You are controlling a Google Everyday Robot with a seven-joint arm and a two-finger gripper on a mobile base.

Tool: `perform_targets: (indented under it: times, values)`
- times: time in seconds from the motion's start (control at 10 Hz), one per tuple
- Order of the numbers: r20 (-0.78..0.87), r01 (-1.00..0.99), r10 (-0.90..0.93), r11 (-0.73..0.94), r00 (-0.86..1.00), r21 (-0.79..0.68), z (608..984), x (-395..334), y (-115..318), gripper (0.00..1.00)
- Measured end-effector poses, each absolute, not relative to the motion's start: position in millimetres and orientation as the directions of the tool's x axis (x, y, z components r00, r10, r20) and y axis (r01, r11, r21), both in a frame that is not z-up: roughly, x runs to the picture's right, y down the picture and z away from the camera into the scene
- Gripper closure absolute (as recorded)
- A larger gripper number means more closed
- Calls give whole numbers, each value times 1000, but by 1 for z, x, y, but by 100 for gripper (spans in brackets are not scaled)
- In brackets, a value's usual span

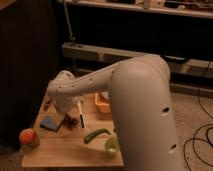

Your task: Place grapes in table surface

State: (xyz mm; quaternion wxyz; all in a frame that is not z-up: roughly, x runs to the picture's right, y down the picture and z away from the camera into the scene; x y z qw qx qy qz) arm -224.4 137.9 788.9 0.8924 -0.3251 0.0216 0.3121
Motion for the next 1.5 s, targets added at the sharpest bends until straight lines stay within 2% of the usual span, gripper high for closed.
perform_targets:
  times: [0.9,1.0,1.5]
  values:
    - [-314,-560,483,538,817,-630,827,-228,170,20]
    - [-316,-557,479,535,819,-635,828,-228,173,23]
    - [-324,-532,440,525,838,-664,832,-234,190,72]
